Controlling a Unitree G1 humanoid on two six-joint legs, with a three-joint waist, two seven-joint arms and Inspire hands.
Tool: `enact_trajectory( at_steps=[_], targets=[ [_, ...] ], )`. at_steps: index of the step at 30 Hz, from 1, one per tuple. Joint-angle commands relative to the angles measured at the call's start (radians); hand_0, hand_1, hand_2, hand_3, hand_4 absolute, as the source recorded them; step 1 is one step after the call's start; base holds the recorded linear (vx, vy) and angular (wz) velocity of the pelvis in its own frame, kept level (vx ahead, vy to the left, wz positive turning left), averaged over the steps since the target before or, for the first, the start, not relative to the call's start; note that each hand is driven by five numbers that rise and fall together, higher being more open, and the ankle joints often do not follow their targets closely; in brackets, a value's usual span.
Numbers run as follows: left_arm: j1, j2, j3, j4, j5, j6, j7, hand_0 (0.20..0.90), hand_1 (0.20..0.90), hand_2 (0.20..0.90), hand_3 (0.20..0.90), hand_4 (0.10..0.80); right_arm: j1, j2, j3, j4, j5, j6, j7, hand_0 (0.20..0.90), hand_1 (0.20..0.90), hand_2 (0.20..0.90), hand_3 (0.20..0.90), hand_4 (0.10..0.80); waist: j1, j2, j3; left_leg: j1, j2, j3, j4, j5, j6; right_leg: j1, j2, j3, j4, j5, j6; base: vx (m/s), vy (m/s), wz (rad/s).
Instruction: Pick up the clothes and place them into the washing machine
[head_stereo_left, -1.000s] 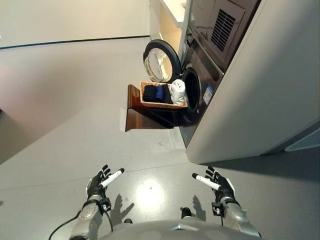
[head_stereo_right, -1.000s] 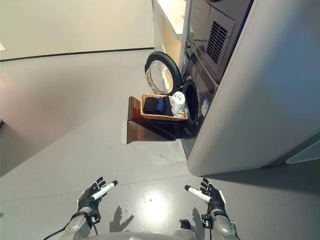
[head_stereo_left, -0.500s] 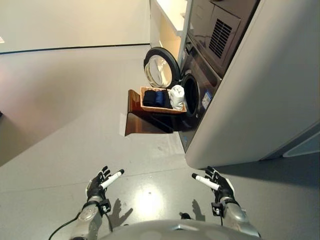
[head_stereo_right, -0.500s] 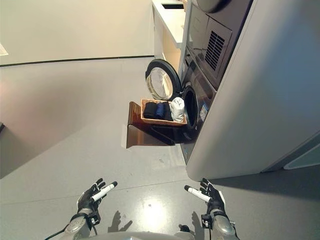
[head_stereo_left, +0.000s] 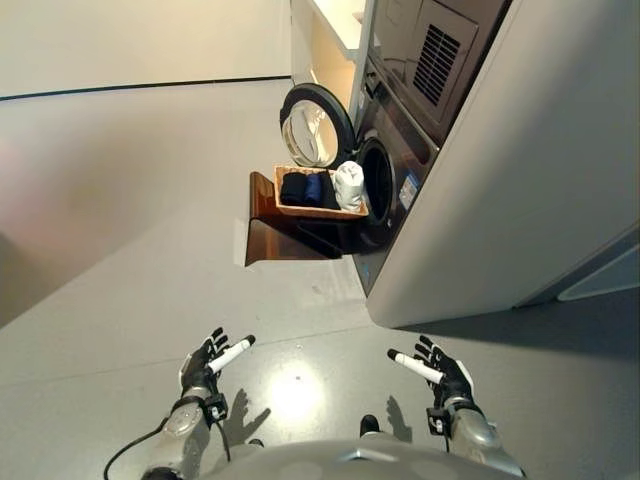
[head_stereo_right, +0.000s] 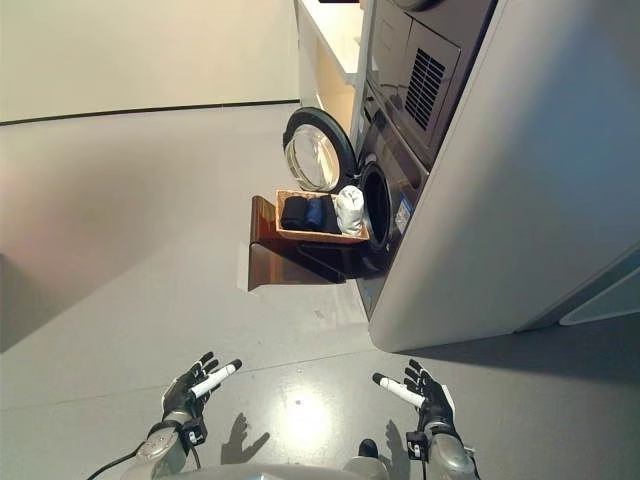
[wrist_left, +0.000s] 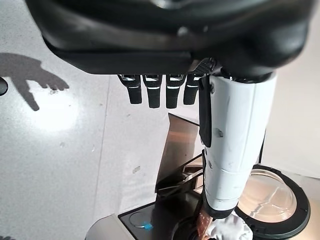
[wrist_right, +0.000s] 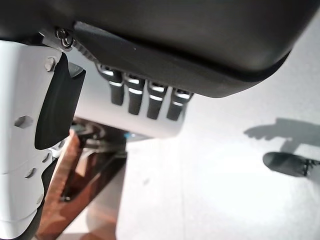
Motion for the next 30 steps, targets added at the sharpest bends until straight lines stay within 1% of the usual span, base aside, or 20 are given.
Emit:
enact_trajectory(
  at_steps=[1, 3, 6, 8, 9, 10, 11, 13, 14, 17, 18, 19, 20, 22, 23, 24, 26, 28, 29, 30],
  targets=[
    [-0.066, 0.043, 0.043, -0.029, 0.011, -0.05, -0.007, 0.9, 0.9, 0.9, 0.9, 0.8, -0.061, -0.027, -0.046, -0.044, 0.013, -0.057, -0.004, 0.9, 0.9, 0.9, 0.9, 0.8, -0.001, -0.006, -0.003, -0.073, -0.026, 0.042, 0.075, 0.004, -0.002, 0.01, -0.059, 0.02, 0.185, -0.056, 0.042, 0.047, 0.189, -0.06],
    [-0.061, 0.045, 0.05, -0.044, 0.011, -0.048, -0.008, 0.9, 0.9, 0.9, 0.9, 0.8, -0.059, -0.023, -0.052, -0.036, 0.022, -0.055, -0.003, 0.9, 0.9, 0.9, 0.9, 0.8, 0.001, -0.007, 0.004, -0.063, -0.05, 0.046, 0.085, -0.012, 0.018, -0.015, -0.085, 0.043, 0.262, -0.025, 0.046, 0.056, 0.208, -0.08],
    [-0.063, 0.055, 0.062, -0.049, 0.02, -0.044, -0.006, 0.9, 0.9, 0.9, 0.9, 0.8, -0.054, -0.024, -0.059, -0.037, 0.038, -0.055, 0.003, 0.9, 0.9, 0.9, 0.9, 0.8, -0.007, -0.002, 0.02, -0.045, -0.081, 0.027, 0.103, -0.029, 0.044, -0.059, -0.102, 0.08, 0.392, 0.055, 0.016, 0.059, 0.197, -0.04],
    [-0.064, 0.067, 0.07, -0.059, 0.02, -0.044, -0.002, 0.9, 0.9, 0.9, 0.9, 0.8, -0.053, -0.028, -0.056, -0.04, 0.041, -0.055, 0.007, 0.9, 0.9, 0.9, 0.9, 0.8, -0.014, 0.007, 0.036, -0.024, -0.092, 0.013, 0.104, -0.034, 0.069, -0.106, -0.093, 0.097, 0.489, 0.085, -0.009, 0.055, 0.173, 0.1],
    [-0.064, 0.067, 0.07, -0.059, 0.02, -0.043, -0.003, 0.9, 0.9, 0.9, 0.9, 0.8, -0.054, -0.028, -0.056, -0.04, 0.041, -0.055, 0.007, 0.9, 0.9, 0.9, 0.9, 0.8, -0.013, 0.007, 0.036, -0.024, -0.092, 0.015, 0.105, -0.035, 0.069, -0.109, -0.093, 0.1, 0.492, 0.083, -0.009, 0.066, 0.176, 0.14],
    [-0.06, 0.073, 0.083, -0.06, 0.02, -0.04, 0.002, 0.9, 0.9, 0.9, 0.9, 0.8, -0.052, -0.025, -0.051, -0.042, 0.038, -0.055, 0.006, 0.9, 0.9, 0.9, 0.9, 0.8, -0.01, 0.017, 0.05, -0.001, -0.098, 0.021, 0.094, -0.042, 0.083, -0.146, -0.095, 0.073, 0.533, 0.071, -0.022, 0.089, 0.129, 0.06],
    [-0.062, 0.074, 0.089, -0.053, 0.017, -0.038, 0.003, 0.9, 0.9, 0.9, 0.9, 0.8, -0.052, -0.025, -0.053, -0.045, 0.042, -0.054, 0.006, 0.9, 0.9, 0.9, 0.9, 0.8, -0.011, 0.02, 0.052, 0.012, -0.097, 0.024, 0.083, -0.047, 0.082, -0.167, -0.092, 0.052, 0.519, 0.054, -0.023, 0.157, 0.121, -0.1],
    [-0.071, 0.07, 0.09, -0.039, 0.008, -0.041, 0.01, 0.9, 0.9, 0.9, 0.9, 0.8, -0.056, -0.027, -0.06, -0.038, 0.052, -0.055, 0.005, 0.9, 0.9, 0.9, 0.9, 0.8, -0.024, 0.018, 0.053, 0.029, -0.097, 0.014, 0.066, -0.056, 0.07, -0.197, -0.069, 0.02, 0.424, 0.034, -0.017, 0.194, -0.049, -0.18],
    [-0.076, 0.067, 0.09, -0.031, 0.001, -0.044, 0.01, 0.9, 0.9, 0.9, 0.9, 0.8, -0.062, -0.027, -0.063, -0.034, 0.062, -0.057, 0.005, 0.9, 0.9, 0.9, 0.9, 0.8, -0.037, 0.01, 0.056, 0.041, -0.102, 0.004, 0.059, -0.063, 0.061, -0.22, -0.063, 0.013, 0.332, 0.044, -0.004, 0.263, -0.117, -0.05],
    [-0.086, 0.066, 0.083, -0.027, 0.001, -0.051, 0.007, 0.9, 0.9, 0.9, 0.9, 0.8, -0.063, -0.028, -0.069, -0.021, 0.068, -0.064, 0.001, 0.9, 0.9, 0.9, 0.9, 0.8, -0.075, 0.003, 0.069, 0.104, -0.092, -0.023, 0.027, -0.09, 0.033, -0.262, -0.041, -0.004, 0.107, 0.131, 0.044, 0.284, -0.091, 0.06],
    [-0.086, 0.066, 0.083, -0.027, 0.001, -0.051, 0.007, 0.9, 0.9, 0.9, 0.9, 0.8, -0.063, -0.029, -0.069, -0.022, 0.068, -0.064, 0.0, 0.9, 0.9, 0.9, 0.9, 0.8, -0.075, 0.009, 0.072, 0.11, -0.085, -0.023, 0.026, -0.094, 0.032, -0.252, -0.034, -0.009, 0.099, 0.133, 0.044, 0.32, -0.059, 0.26],
    [-0.086, 0.064, 0.084, -0.024, 0.009, -0.052, 0.005, 0.9, 0.9, 0.9, 0.9, 0.8, -0.058, -0.023, -0.071, -0.02, 0.06, -0.062, -0.004, 0.9, 0.9, 0.9, 0.9, 0.8, -0.098, 0.003, 0.073, 0.147, -0.073, -0.039, 0.002, -0.101, 0.017, -0.298, -0.01, -0.011, 0.007, 0.173, 0.065, 0.281, -0.054, 0.24],
    [-0.084, 0.062, 0.084, -0.024, 0.009, -0.053, 0.005, 0.9, 0.9, 0.9, 0.9, 0.8, -0.057, -0.022, -0.069, -0.018, 0.056, -0.061, -0.005, 0.9, 0.9, 0.9, 0.9, 0.8, -0.103, 0.004, 0.074, 0.165, -0.066, -0.042, -0.01, -0.107, 0.013, -0.311, 0.005, -0.011, -0.009, 0.174, 0.067, 0.273, -0.054, 0.14],
    [-0.078, 0.059, 0.084, -0.025, 0.008, -0.054, 0.003, 0.9, 0.9, 0.9, 0.9, 0.8, -0.052, -0.021, -0.068, -0.016, 0.052, -0.06, -0.005, 0.9, 0.9, 0.9, 0.9, 0.8, -0.107, 0.003, 0.071, 0.183, -0.061, -0.045, -0.024, -0.112, 0.01, -0.317, 0.018, -0.006, -0.011, 0.181, 0.068, 0.185, -0.063, 0.35],
    [-0.066, 0.053, 0.077, -0.029, 0.005, -0.054, 0.003, 0.9, 0.9, 0.9, 0.9, 0.8, -0.04, -0.018, -0.068, -0.014, 0.045, -0.056, -0.008, 0.9, 0.9, 0.9, 0.9, 0.8, -0.114, -0.009, 0.068, 0.21, -0.061, -0.065, -0.038, -0.117, 0.008, -0.304, 0.021, 0.01, 0.011, 0.221, 0.068, 0.297, -0.132, 0.52],
    [-0.063, 0.048, 0.073, -0.022, 0.002, -0.052, 0.001, 0.9, 0.9, 0.9, 0.9, 0.8, -0.036, -0.017, -0.069, -0.009, 0.045, -0.054, -0.007, 0.9, 0.9, 0.9, 0.9, 0.8, -0.113, -0.013, 0.065, 0.22, -0.058, -0.07, -0.042, -0.118, 0.006, -0.295, 0.018, 0.006, 0.029, 0.233, 0.066, 0.287, -0.156, 0.72],
    [-0.06, 0.038, 0.066, -0.015, -0.011, -0.05, 0.003, 0.9, 0.9, 0.9, 0.9, 0.8, -0.026, -0.012, -0.072, -0.006, 0.049, -0.054, -0.002, 0.9, 0.9, 0.9, 0.9, 0.8, -0.111, -0.006, 0.054, 0.237, -0.032, -0.073, -0.042, -0.106, -0.004, -0.299, 0.034, -0.024, 0.092, 0.176, 0.045, 0.161, -0.136, 0.73],
    [-0.062, 0.031, 0.062, -0.004, -0.026, -0.053, 0.01, 0.9, 0.9, 0.9, 0.9, 0.8, -0.032, -0.014, -0.068, 0.009, 0.065, -0.06, -0.004, 0.9, 0.9, 0.9, 0.9, 0.8, -0.107, 0.001, 0.042, 0.229, -0.008, -0.065, -0.033, -0.099, -0.018, -0.284, 0.048, -0.061, 0.112, 0.145, 0.03, 0.148, -0.175, 0.36],
    [-0.071, 0.029, 0.053, 0.004, -0.032, -0.054, 0.016, 0.9, 0.9, 0.9, 0.9, 0.8, -0.036, -0.02, -0.066, 0.009, 0.079, -0.07, -0.006, 0.9, 0.9, 0.9, 0.9, 0.8, -0.112, 0.01, 0.034, 0.225, 0.008, -0.074, -0.016, -0.093, -0.027, -0.294, 0.061, -0.057, 0.144, 0.119, 0.018, 0.121, -0.141, 0.21],
    [-0.071, 0.028, 0.053, 0.005, -0.032, -0.054, 0.016, 0.9, 0.9, 0.9, 0.9, 0.8, -0.036, -0.021, -0.067, 0.01, 0.079, -0.07, -0.006, 0.9, 0.9, 0.9, 0.9, 0.8, -0.113, 0.012, 0.032, 0.223, 0.011, -0.074, -0.015, -0.094, -0.028, -0.297, 0.062, -0.058, 0.148, 0.116, 0.018, 0.221, -0.178, 0.14]
  ],
)
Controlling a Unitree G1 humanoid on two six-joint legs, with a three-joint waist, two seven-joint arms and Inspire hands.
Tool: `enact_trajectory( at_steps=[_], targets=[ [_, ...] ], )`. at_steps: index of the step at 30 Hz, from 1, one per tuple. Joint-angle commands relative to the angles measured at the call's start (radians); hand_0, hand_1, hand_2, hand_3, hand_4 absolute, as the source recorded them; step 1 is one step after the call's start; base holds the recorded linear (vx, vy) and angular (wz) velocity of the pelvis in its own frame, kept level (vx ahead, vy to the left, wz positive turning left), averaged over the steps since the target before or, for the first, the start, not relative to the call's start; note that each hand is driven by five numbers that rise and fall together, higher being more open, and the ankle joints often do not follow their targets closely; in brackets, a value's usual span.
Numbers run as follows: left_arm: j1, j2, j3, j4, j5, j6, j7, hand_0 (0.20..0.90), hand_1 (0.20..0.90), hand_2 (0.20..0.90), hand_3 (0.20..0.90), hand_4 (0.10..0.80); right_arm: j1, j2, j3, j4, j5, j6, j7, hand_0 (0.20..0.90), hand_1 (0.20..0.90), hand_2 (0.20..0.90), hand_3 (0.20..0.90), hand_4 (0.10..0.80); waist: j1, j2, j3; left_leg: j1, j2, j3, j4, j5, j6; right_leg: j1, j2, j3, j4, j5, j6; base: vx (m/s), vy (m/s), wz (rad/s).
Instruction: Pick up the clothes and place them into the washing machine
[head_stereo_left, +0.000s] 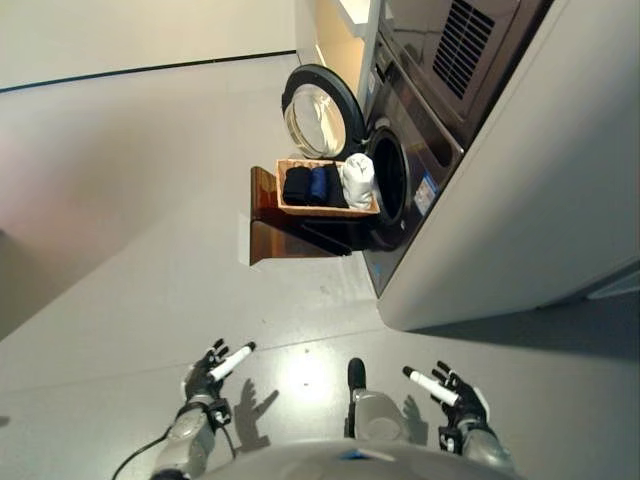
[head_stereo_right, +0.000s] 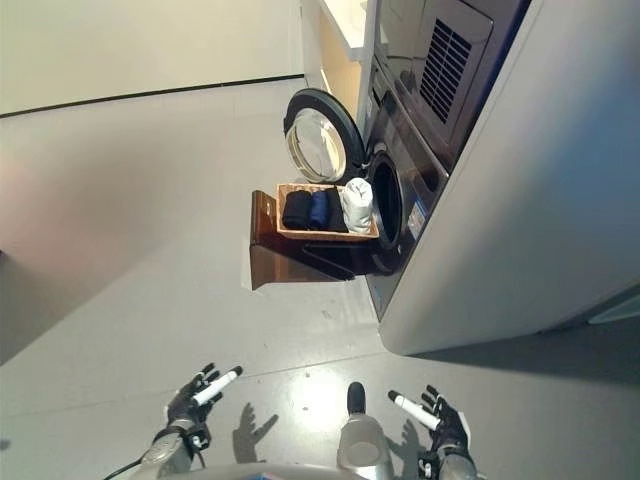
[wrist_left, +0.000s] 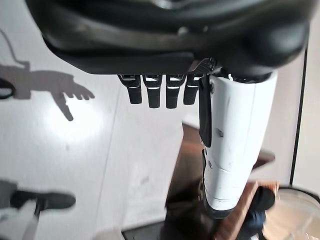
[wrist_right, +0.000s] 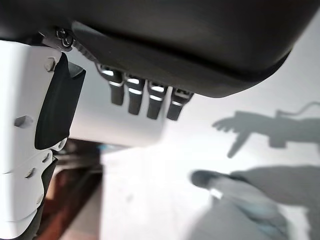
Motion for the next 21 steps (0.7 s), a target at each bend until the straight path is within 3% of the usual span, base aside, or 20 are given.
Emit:
enact_trajectory(
  at_steps=[1, 3, 6, 10, 13, 16, 18, 21],
  targets=[
    [-0.049, 0.096, 0.018, -0.049, -0.041, -0.073, 0.022, 0.9, 0.9, 0.9, 0.9, 0.8, -0.041, 0.003, -0.002, -0.052, 0.044, -0.073, -0.01, 0.9, 0.9, 0.9, 0.9, 0.8, 0.005, -0.06, -0.04, 0.106, -0.042, -0.022, 0.033, 0.02, -0.028, -0.064, -0.045, -0.003, 0.034, 0.038, 0.101, 0.252, -0.182, 0.16],
    [-0.064, 0.093, 0.005, -0.039, -0.044, -0.077, 0.026, 0.9, 0.9, 0.9, 0.9, 0.8, -0.052, -0.01, 0.004, -0.046, 0.04, -0.078, -0.023, 0.9, 0.9, 0.9, 0.9, 0.8, 0.0, -0.046, -0.037, 0.075, -0.013, -0.034, 0.123, 0.085, -0.056, -0.037, -0.018, 0.002, 0.041, 0.01, 0.077, 0.234, -0.207, 0.27],
    [-0.083, 0.09, -0.005, -0.042, -0.049, -0.082, 0.031, 0.9, 0.9, 0.9, 0.9, 0.8, -0.062, -0.022, 0.009, -0.034, 0.047, -0.087, -0.031, 0.9, 0.9, 0.9, 0.9, 0.8, 0.004, -0.04, -0.037, 0.047, 0.008, -0.048, 0.212, 0.161, -0.074, -0.006, 0.022, -0.007, 0.029, -0.023, 0.048, 0.158, -0.203, 0.24],
    [-0.097, 0.079, -0.015, -0.031, -0.052, -0.075, 0.044, 0.9, 0.9, 0.9, 0.9, 0.8, -0.073, -0.035, 0.015, -0.023, 0.047, -0.091, -0.041, 0.9, 0.9, 0.9, 0.9, 0.8, 0.016, -0.049, -0.025, -0.039, 0.002, -0.029, 0.451, 0.279, -0.08, 0.072, 0.059, 0.011, 0.02, -0.074, -0.004, 0.154, -0.173, -0.03],
    [-0.106, 0.074, -0.024, -0.032, -0.055, -0.073, 0.047, 0.9, 0.9, 0.9, 0.9, 0.8, -0.07, -0.038, 0.011, -0.023, 0.049, -0.093, -0.052, 0.9, 0.9, 0.9, 0.9, 0.8, 0.023, -0.057, -0.007, -0.089, 0.011, 0.002, 0.502, 0.313, -0.074, 0.111, 0.059, 0.017, 0.016, -0.094, -0.017, 0.102, -0.109, -0.27],
    [-0.122, 0.069, -0.036, -0.026, -0.059, -0.074, 0.056, 0.9, 0.9, 0.9, 0.9, 0.8, -0.071, -0.039, 0.006, -0.027, 0.066, -0.1, -0.069, 0.9, 0.9, 0.9, 0.9, 0.8, 0.048, -0.082, 0.024, -0.251, 0.011, 0.081, 0.441, 0.235, -0.036, 0.162, 0.043, 0.052, 0.009, -0.13, -0.014, 0.178, -0.088, -0.1],
    [-0.134, 0.068, -0.041, -0.02, -0.065, -0.076, 0.066, 0.9, 0.9, 0.9, 0.9, 0.8, -0.075, -0.041, 0.009, -0.027, 0.065, -0.101, -0.073, 0.9, 0.9, 0.9, 0.9, 0.8, 0.057, -0.083, 0.041, -0.314, 0.023, 0.109, 0.406, 0.214, -0.038, 0.173, 0.042, 0.077, 0.02, -0.146, -0.012, 0.117, 0.007, -0.22],
    [-0.144, 0.067, -0.046, -0.022, -0.069, -0.083, 0.072, 0.9, 0.9, 0.9, 0.9, 0.8, -0.079, -0.045, 0.011, -0.026, 0.067, -0.103, -0.08, 0.9, 0.9, 0.9, 0.9, 0.8, 0.077, -0.075, 0.058, -0.386, 0.026, 0.12, 0.316, 0.233, -0.046, 0.196, 0.046, 0.103, 0.025, -0.167, -0.01, 0.108, 0.032, -0.25]
  ],
)
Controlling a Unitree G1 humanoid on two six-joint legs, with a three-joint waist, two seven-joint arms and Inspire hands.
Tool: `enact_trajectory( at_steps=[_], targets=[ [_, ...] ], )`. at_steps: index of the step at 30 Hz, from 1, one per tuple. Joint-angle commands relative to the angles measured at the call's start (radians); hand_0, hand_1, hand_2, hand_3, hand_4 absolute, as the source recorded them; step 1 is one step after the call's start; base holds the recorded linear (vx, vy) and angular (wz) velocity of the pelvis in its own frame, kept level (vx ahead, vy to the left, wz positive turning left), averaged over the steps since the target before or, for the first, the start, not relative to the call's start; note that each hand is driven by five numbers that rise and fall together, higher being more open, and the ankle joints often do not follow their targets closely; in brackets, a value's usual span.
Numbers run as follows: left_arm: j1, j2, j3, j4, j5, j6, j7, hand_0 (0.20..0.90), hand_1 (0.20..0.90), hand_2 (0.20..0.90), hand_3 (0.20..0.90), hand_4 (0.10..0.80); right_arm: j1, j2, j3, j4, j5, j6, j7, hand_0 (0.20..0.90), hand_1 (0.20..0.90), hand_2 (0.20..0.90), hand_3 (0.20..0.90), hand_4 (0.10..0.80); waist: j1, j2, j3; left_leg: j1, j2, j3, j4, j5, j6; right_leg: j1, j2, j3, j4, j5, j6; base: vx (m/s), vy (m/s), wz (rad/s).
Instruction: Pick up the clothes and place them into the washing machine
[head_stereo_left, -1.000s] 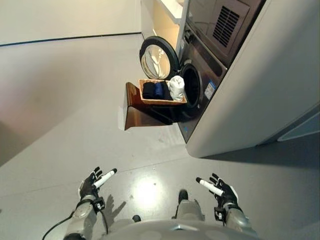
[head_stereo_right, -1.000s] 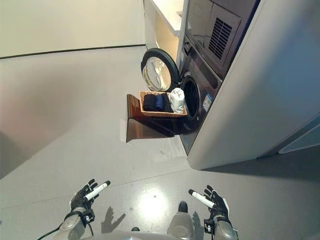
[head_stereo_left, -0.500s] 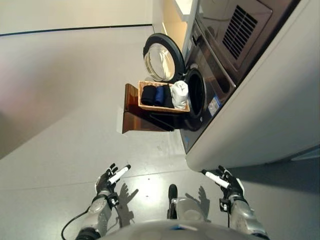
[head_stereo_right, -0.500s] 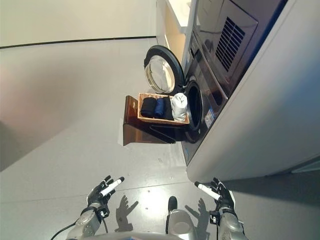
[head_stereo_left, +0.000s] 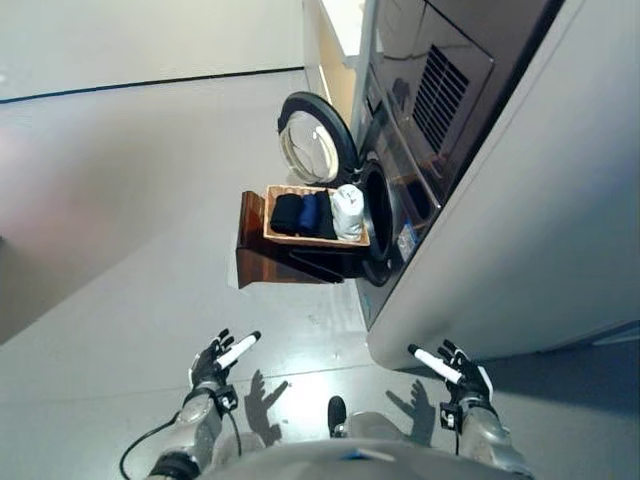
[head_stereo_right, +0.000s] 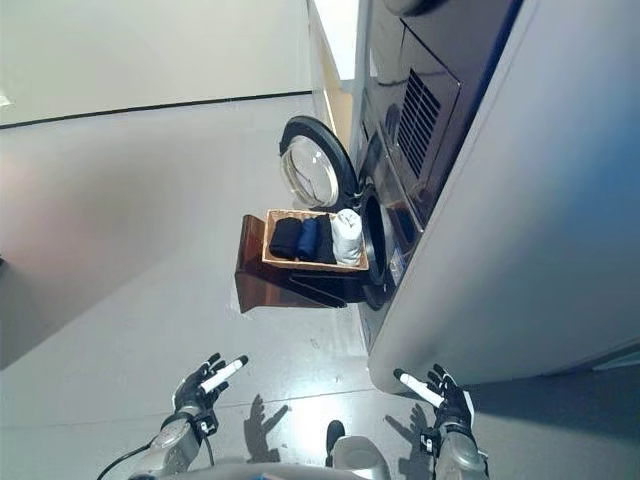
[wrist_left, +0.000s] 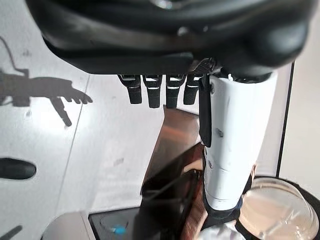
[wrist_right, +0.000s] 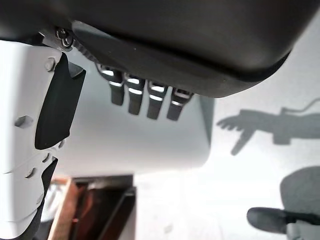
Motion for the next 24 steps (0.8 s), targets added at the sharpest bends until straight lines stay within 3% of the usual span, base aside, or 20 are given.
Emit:
enact_trajectory(
  at_steps=[1, 4, 7, 12, 14, 16, 17, 20, 22, 24],
  targets=[
    [-0.049, 0.038, 0.022, -0.07, -0.003, -0.083, 0.021, 0.9, 0.9, 0.9, 0.9, 0.8, -0.019, -0.056, -0.004, -0.064, 0.014, -0.079, -0.014, 0.9, 0.9, 0.9, 0.9, 0.8, 0.023, 0.009, 0.031, -0.042, 0.015, 0.023, -0.142, 0.157, 0.033, 0.05, -0.024, 0.014, 0.027, -0.008, 0.139, 0.212, 0.074, -0.43],
    [-0.046, 0.034, 0.027, -0.064, -0.007, -0.09, 0.024, 0.9, 0.9, 0.9, 0.9, 0.8, -0.02, -0.049, 0.003, -0.055, 0.003, -0.082, -0.023, 0.9, 0.9, 0.9, 0.9, 0.8, 0.054, 0.04, 0.041, -0.081, 0.033, -0.005, -0.319, 0.285, 0.008, 0.109, 0.003, 0.06, 0.023, -0.045, 0.146, 0.278, 0.08, -0.56],
    [-0.043, 0.03, 0.032, -0.053, -0.011, -0.097, 0.022, 0.9, 0.9, 0.9, 0.9, 0.8, -0.026, -0.049, 0.011, -0.047, -0.01, -0.079, -0.02, 0.9, 0.9, 0.9, 0.9, 0.8, 0.074, 0.061, 0.037, -0.094, 0.056, 0.02, -0.426, 0.345, -0.02, 0.173, 0.012, 0.111, 0.016, -0.084, 0.147, 0.316, 0.066, -0.73],
    [-0.018, 0.021, 0.037, -0.049, -0.016, -0.1, 0.019, 0.9, 0.9, 0.9, 0.9, 0.8, -0.026, -0.039, 0.019, -0.033, -0.02, -0.065, -0.007, 0.9, 0.9, 0.9, 0.9, 0.8, 0.09, 0.084, 0.01, -0.084, 0.068, 0.071, -0.422, 0.379, -0.029, 0.279, -0.013, 0.159, -0.021, -0.13, 0.158, 0.283, 0.115, -0.55],
    [-0.015, 0.023, 0.034, -0.05, -0.017, -0.101, 0.02, 0.9, 0.9, 0.9, 0.9, 0.8, -0.031, -0.035, 0.023, -0.031, -0.021, -0.063, -0.005, 0.9, 0.9, 0.9, 0.9, 0.8, 0.093, 0.079, 0.003, -0.079, 0.061, 0.085, -0.403, 0.366, -0.02, 0.295, -0.028, 0.164, -0.03, -0.139, 0.163, 0.202, 0.133, -0.63],
    [-0.017, 0.032, 0.031, -0.063, -0.026, -0.106, 0.022, 0.9, 0.9, 0.9, 0.9, 0.8, -0.046, -0.026, 0.039, -0.036, -0.026, -0.058, -0.01, 0.9, 0.9, 0.9, 0.9, 0.8, 0.1, 0.07, -0.007, -0.111, 0.056, 0.094, -0.344, 0.326, 0.008, 0.301, -0.066, 0.166, -0.023, -0.156, 0.182, 0.163, 0.187, -0.14],
    [-0.024, 0.041, 0.025, -0.078, -0.023, -0.105, 0.026, 0.9, 0.9, 0.9, 0.9, 0.8, -0.061, -0.021, 0.042, -0.032, -0.03, -0.058, -0.013, 0.9, 0.9, 0.9, 0.9, 0.8, 0.107, 0.052, -0.018, -0.135, 0.025, 0.097, -0.315, 0.303, 0.029, 0.29, -0.104, 0.167, -0.005, -0.132, 0.204, 0.204, 0.223, 0.0],
    [-0.032, 0.062, 0.022, -0.092, -0.015, -0.108, 0.027, 0.9, 0.9, 0.9, 0.9, 0.8, -0.079, -0.015, 0.048, -0.038, -0.034, -0.057, -0.006, 0.9, 0.9, 0.9, 0.9, 0.8, 0.121, 0.018, -0.031, -0.157, -0.018, 0.118, -0.24, 0.231, 0.068, 0.254, -0.162, 0.18, 0.059, -0.014, 0.249, 0.202, 0.182, -0.06],
    [-0.041, 0.076, 0.019, -0.099, -0.01, -0.106, 0.028, 0.9, 0.9, 0.9, 0.9, 0.8, -0.1, -0.015, 0.056, -0.042, -0.034, -0.06, -0.008, 0.9, 0.9, 0.9, 0.9, 0.8, 0.124, 0.009, -0.032, -0.161, -0.046, 0.131, -0.214, 0.192, 0.095, 0.207, -0.187, 0.187, 0.147, 0.083, 0.266, 0.156, 0.2, -0.09],
    [-0.046, 0.085, 0.023, -0.098, -0.003, -0.102, 0.034, 0.9, 0.9, 0.9, 0.9, 0.8, -0.104, -0.004, 0.05, -0.047, -0.015, -0.064, -0.01, 0.9, 0.9, 0.9, 0.9, 0.8, 0.123, 0.007, -0.027, -0.129, -0.085, 0.138, -0.215, 0.146, 0.133, 0.16, -0.217, 0.178, 0.285, 0.197, 0.255, 0.178, 0.287, -0.14]
  ],
)
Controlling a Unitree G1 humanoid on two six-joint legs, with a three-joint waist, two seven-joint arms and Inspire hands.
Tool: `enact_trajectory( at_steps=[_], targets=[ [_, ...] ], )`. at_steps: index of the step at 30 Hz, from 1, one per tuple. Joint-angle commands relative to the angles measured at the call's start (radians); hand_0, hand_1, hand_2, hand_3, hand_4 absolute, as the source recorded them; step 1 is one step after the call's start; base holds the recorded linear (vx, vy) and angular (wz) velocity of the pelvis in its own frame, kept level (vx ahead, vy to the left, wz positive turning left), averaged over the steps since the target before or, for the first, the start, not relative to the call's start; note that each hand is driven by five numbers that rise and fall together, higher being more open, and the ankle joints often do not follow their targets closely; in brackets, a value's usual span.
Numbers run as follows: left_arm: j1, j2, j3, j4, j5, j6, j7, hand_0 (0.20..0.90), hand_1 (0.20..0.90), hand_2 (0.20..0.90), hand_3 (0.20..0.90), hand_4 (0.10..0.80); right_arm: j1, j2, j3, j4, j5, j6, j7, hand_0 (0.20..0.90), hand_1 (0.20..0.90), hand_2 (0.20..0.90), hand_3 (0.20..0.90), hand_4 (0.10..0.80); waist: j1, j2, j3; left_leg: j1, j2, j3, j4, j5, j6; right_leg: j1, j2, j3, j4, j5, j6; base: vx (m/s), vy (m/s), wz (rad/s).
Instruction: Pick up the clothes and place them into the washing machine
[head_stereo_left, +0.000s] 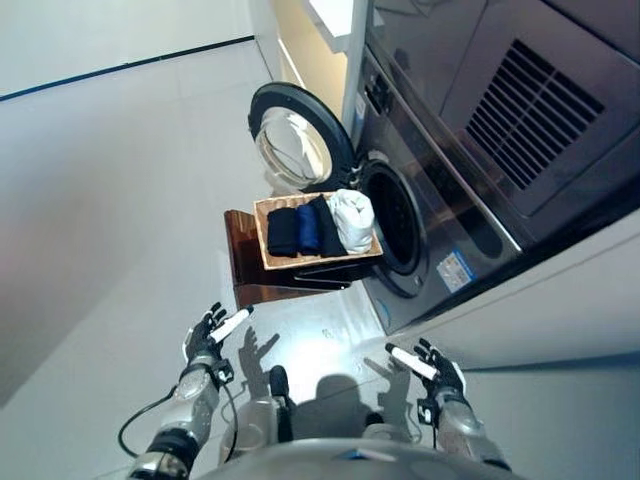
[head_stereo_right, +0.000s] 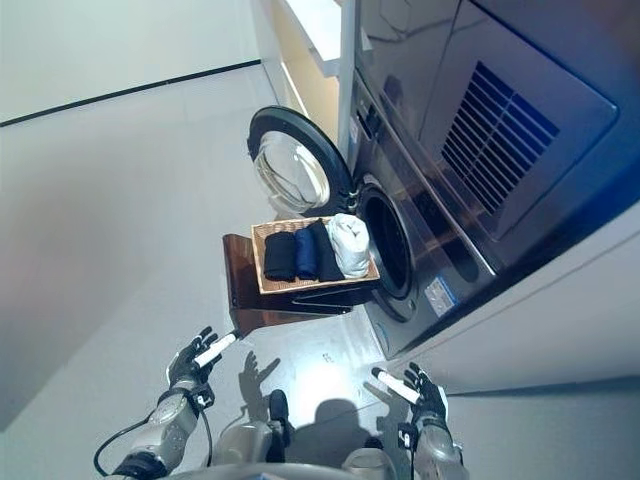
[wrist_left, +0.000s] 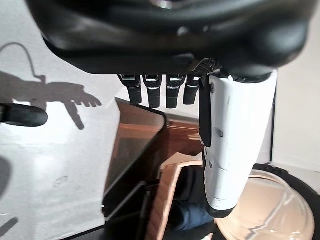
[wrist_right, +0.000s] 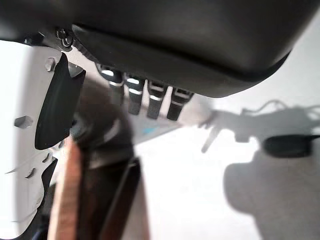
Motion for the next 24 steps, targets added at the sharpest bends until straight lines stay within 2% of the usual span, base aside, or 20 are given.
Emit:
enact_trajectory(
  at_steps=[1, 3, 4, 5, 7, 8, 10, 12, 14, 16, 17, 18, 19, 22, 24],
  targets=[
    [0.001, 0.064, -0.001, -0.083, 0.022, -0.057, 0.016, 0.9, 0.9, 0.9, 0.9, 0.8, 0.009, -0.05, -0.022, -0.099, 0.009, -0.063, -0.008, 0.9, 0.9, 0.9, 0.9, 0.8, 0.021, -0.039, -0.06, -0.106, 0.01, -0.02, 0.087, 0.048, -0.03, 0.008, -0.062, 0.012, 0.288, 0.374, 0.021, 0.166, 0.304, -0.13],
    [-0.005, 0.075, 0.004, -0.081, 0.028, -0.049, 0.019, 0.9, 0.9, 0.9, 0.9, 0.8, 0.007, -0.046, -0.018, -0.093, 0.015, -0.06, -0.006, 0.9, 0.9, 0.9, 0.9, 0.8, 0.003, -0.024, -0.035, -0.053, -0.009, -0.038, 0.075, 0.024, -0.001, -0.056, -0.051, 0.013, 0.394, 0.4, 0.001, 0.17, 0.293, 0.06],
    [-0.008, 0.077, 0.007, -0.079, 0.028, -0.046, 0.019, 0.9, 0.9, 0.9, 0.9, 0.8, 0.01, -0.042, -0.014, -0.093, 0.016, -0.059, -0.006, 0.9, 0.9, 0.9, 0.9, 0.8, -0.005, -0.018, -0.026, -0.027, -0.016, -0.041, 0.07, 0.006, 0.007, -0.088, -0.056, -0.002, 0.422, 0.385, -0.006, 0.205, 0.254, 0.22],
    [-0.007, 0.077, 0.012, -0.076, 0.024, -0.043, 0.019, 0.9, 0.9, 0.9, 0.9, 0.8, 0.016, -0.038, -0.014, -0.094, 0.017, -0.055, -0.005, 0.9, 0.9, 0.9, 0.9, 0.8, -0.014, -0.012, -0.02, -0.001, -0.019, -0.046, 0.064, -0.008, 0.013, -0.133, -0.055, -0.016, 0.433, 0.359, -0.014, 0.227, 0.196, 0.12],
    [-0.004, 0.069, 0.019, -0.077, 0.011, -0.044, 0.019, 0.9, 0.9, 0.9, 0.9, 0.8, 0.024, -0.037, -0.025, -0.089, 0.03, -0.056, -0.008, 0.9, 0.9, 0.9, 0.9, 0.8, -0.039, -0.006, -0.009, 0.044, -0.028, -0.072, 0.052, -0.029, 0.01, -0.21, -0.036, -0.05, 0.372, 0.268, -0.03, 0.266, 0.091, 0.02],
    [-0.009, 0.064, 0.016, -0.072, 0.007, -0.045, 0.019, 0.9, 0.9, 0.9, 0.9, 0.8, 0.022, -0.036, -0.031, -0.081, 0.038, -0.057, -0.011, 0.9, 0.9, 0.9, 0.9, 0.8, -0.05, -0.007, -0.003, 0.065, -0.032, -0.087, 0.044, -0.039, 0.004, -0.23, -0.032, -0.068, 0.322, 0.236, -0.028, 0.284, 0.014, 0.16],
    [-0.024, 0.057, 0.012, -0.05, 0.004, -0.045, 0.021, 0.9, 0.9, 0.9, 0.9, 0.8, 0.016, -0.033, -0.04, -0.068, 0.055, -0.059, -0.019, 0.9, 0.9, 0.9, 0.9, 0.8, -0.075, -0.023, 0.009, 0.103, -0.053, -0.113, 0.035, -0.069, -0.007, -0.255, -0.032, -0.089, 0.177, 0.225, -0.011, 0.306, -0.047, 0.41],
    [-0.027, 0.051, 0.008, -0.043, 0.008, -0.047, 0.02, 0.9, 0.9, 0.9, 0.9, 0.8, 0.021, -0.028, -0.049, -0.06, 0.066, -0.063, -0.022, 0.9, 0.9, 0.9, 0.9, 0.8, -0.101, -0.042, 0.016, 0.163, -0.07, -0.147, 0.012, -0.104, -0.019, -0.279, -0.02, -0.087, 0.012, 0.259, 0.017, 0.376, -0.056, 0.5],
    [-0.032, 0.047, 0.009, -0.032, 0.01, -0.048, 0.018, 0.9, 0.9, 0.9, 0.9, 0.8, 0.025, -0.026, -0.053, -0.05, 0.062, -0.062, -0.024, 0.9, 0.9, 0.9, 0.9, 0.8, -0.117, -0.058, 0.017, 0.208, -0.08, -0.17, -0.004, -0.124, -0.029, -0.309, -0.018, -0.079, -0.062, 0.324, 0.041, 0.372, -0.032, 0.31],
    [-0.026, 0.043, 0.007, -0.033, 0.01, -0.046, 0.011, 0.9, 0.9, 0.9, 0.9, 0.8, 0.035, -0.03, -0.059, -0.051, 0.052, -0.059, -0.023, 0.9, 0.9, 0.9, 0.9, 0.8, -0.126, -0.066, 0.016, 0.262, -0.075, -0.186, -0.027, -0.148, -0.041, -0.32, -0.012, -0.127, -0.12, 0.362, 0.056, 0.324, -0.021, 0.47],
    [-0.026, 0.042, 0.007, -0.033, 0.01, -0.046, 0.011, 0.9, 0.9, 0.9, 0.9, 0.8, 0.035, -0.03, -0.059, -0.051, 0.052, -0.059, -0.023, 0.9, 0.9, 0.9, 0.9, 0.8, -0.127, -0.064, 0.018, 0.266, -0.072, -0.188, -0.028, -0.149, -0.041, -0.315, -0.01, -0.131, -0.123, 0.362, 0.056, 0.341, -0.048, 0.51],
    [-0.022, 0.035, 0.007, -0.025, 0.012, -0.043, 0.009, 0.9, 0.9, 0.9, 0.9, 0.8, 0.046, -0.033, -0.064, -0.057, 0.042, -0.055, -0.022, 0.9, 0.9, 0.9, 0.9, 0.8, -0.131, -0.073, 0.01, 0.304, -0.067, -0.198, -0.046, -0.155, -0.053, -0.321, -0.004, -0.184, -0.139, 0.392, 0.061, 0.324, -0.063, 0.44],
    [-0.018, 0.031, 0.004, -0.028, 0.014, -0.042, 0.008, 0.9, 0.9, 0.9, 0.9, 0.8, 0.054, -0.037, -0.065, -0.058, 0.038, -0.053, -0.021, 0.9, 0.9, 0.9, 0.9, 0.8, -0.134, -0.076, 0.007, 0.319, -0.061, -0.205, -0.052, -0.164, -0.058, -0.318, -0.004, -0.198, -0.135, 0.398, 0.062, 0.418, -0.091, 0.52],
    [-0.014, 0.023, 0.0, -0.019, 0.012, -0.041, 0.005, 0.9, 0.9, 0.9, 0.9, 0.8, 0.068, -0.039, -0.069, -0.055, 0.037, -0.055, -0.016, 0.9, 0.9, 0.9, 0.9, 0.8, -0.139, -0.075, -0.004, 0.347, -0.045, -0.22, -0.05, -0.177, -0.073, -0.3, 0.006, -0.209, -0.115, 0.375, 0.049, 0.216, -0.076, 0.47],
    [-0.013, 0.014, -0.011, -0.015, 0.009, -0.042, 0.003, 0.9, 0.9, 0.9, 0.9, 0.8, 0.063, -0.053, -0.062, -0.041, 0.034, -0.057, -0.014, 0.9, 0.9, 0.9, 0.9, 0.8, -0.139, -0.063, -0.018, 0.346, -0.008, -0.236, -0.018, -0.158, -0.1, -0.289, 0.023, -0.216, -0.077, 0.347, 0.028, 0.253, -0.147, 0.19]
  ],
)
